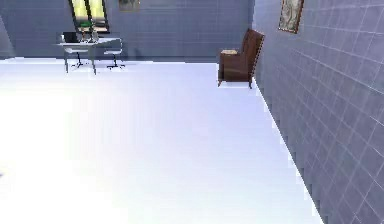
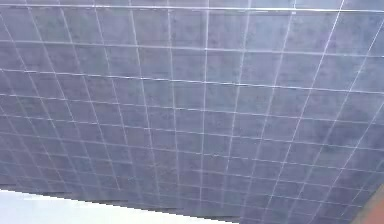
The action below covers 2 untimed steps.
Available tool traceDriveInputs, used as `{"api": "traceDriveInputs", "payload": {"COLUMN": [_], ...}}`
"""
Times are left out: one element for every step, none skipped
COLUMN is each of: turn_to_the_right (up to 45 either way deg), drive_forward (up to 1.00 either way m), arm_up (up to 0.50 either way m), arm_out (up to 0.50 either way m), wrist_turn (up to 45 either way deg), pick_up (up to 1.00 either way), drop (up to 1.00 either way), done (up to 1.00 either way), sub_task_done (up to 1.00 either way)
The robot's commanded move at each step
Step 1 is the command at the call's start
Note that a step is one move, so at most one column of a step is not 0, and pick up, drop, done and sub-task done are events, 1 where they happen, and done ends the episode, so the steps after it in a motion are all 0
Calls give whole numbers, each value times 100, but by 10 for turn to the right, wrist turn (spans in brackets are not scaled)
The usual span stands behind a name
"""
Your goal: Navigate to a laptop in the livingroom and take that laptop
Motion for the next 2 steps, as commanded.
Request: {"api": "traceDriveInputs", "payload": {"turn_to_the_right": [-450, -30], "drive_forward": [0, 0], "arm_up": [0, 0], "arm_out": [0, 0], "wrist_turn": [0, 0], "pick_up": [0, 0], "drop": [0, 0], "done": [0, 0], "sub_task_done": [0, 0]}}
